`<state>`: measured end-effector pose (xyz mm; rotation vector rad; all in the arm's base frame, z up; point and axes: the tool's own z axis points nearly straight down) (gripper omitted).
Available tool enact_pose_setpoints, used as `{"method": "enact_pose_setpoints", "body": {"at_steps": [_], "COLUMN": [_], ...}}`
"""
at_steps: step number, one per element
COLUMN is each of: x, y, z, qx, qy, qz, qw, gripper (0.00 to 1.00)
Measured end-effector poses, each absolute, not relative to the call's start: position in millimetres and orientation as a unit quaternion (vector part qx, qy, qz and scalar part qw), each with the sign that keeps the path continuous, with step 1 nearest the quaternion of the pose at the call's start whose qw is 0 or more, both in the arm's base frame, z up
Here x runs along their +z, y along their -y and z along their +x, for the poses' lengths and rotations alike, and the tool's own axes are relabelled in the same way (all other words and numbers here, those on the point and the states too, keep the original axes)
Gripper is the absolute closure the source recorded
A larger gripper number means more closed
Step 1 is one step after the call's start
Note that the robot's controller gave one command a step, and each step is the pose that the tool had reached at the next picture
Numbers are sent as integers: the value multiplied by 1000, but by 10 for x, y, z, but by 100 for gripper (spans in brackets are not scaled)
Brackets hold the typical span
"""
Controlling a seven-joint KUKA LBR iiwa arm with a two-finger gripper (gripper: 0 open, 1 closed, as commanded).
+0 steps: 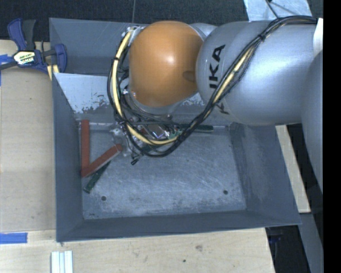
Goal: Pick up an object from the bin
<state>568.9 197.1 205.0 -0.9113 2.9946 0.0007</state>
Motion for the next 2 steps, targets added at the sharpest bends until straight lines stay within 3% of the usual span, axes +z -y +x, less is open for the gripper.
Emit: {"method": "enact_pose_setpoints", "body": {"at_steps": [1,2], "x": [1299,834], "y": [-1773,-1666], "z": [5935,5933], "qx": [0,0], "qy": [-935,-918], "qz": [-355,-398], "qw": [-1,-1], "gripper": [100,100]}}
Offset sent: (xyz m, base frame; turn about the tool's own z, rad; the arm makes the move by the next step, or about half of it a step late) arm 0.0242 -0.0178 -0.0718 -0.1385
